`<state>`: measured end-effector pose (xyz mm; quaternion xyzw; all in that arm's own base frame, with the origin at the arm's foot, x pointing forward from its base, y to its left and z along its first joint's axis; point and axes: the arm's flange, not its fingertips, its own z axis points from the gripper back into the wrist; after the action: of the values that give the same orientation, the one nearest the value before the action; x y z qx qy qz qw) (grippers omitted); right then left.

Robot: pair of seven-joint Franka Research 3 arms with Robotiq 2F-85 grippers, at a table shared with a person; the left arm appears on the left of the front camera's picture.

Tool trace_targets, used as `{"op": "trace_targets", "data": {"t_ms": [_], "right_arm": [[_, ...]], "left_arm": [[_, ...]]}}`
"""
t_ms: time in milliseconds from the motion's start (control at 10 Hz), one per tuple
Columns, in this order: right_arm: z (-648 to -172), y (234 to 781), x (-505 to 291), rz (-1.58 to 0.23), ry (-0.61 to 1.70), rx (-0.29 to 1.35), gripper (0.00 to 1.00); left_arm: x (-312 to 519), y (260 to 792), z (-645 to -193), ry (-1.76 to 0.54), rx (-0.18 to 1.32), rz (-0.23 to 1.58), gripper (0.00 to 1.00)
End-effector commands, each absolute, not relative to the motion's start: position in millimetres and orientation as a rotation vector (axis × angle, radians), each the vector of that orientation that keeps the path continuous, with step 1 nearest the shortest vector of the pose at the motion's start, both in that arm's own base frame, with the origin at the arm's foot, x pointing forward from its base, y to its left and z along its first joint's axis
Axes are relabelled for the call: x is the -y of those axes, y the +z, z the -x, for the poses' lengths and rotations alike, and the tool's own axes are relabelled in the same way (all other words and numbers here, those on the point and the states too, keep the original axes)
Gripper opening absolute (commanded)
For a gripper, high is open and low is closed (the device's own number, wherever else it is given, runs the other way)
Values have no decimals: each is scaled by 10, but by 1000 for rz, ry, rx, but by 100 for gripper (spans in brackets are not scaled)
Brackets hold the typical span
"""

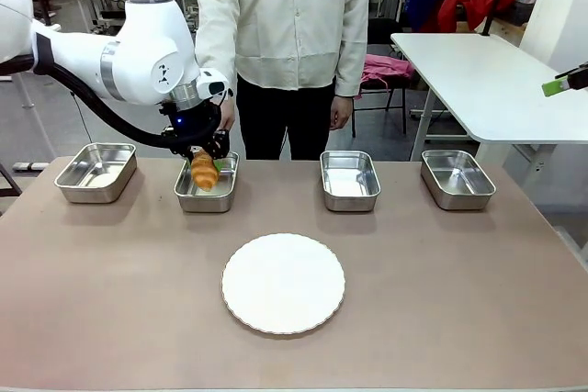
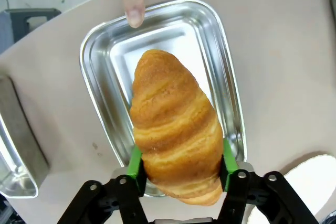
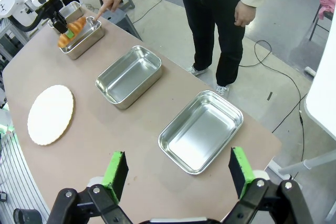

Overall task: Place the bread in the container.
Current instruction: Place the Butter Roll into the Airtight Container indicated by the human.

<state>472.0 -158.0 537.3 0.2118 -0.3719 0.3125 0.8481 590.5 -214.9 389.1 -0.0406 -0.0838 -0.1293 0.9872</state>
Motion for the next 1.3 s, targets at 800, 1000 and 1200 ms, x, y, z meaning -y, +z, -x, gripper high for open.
{"op": "trace_targets", "data": {"t_ms": [800, 1000, 1200], "right_arm": [[-4704, 5378, 1564, -455, 662, 798, 100], [-4704, 5378, 1564, -455, 662, 798, 100], [-4704, 5378, 1564, -455, 662, 798, 100]], "left_arm": [[2194, 3984, -5951, -264, 241, 98, 100], [2194, 3984, -5951, -264, 241, 98, 100], [2194, 3984, -5951, -264, 241, 98, 100]]}}
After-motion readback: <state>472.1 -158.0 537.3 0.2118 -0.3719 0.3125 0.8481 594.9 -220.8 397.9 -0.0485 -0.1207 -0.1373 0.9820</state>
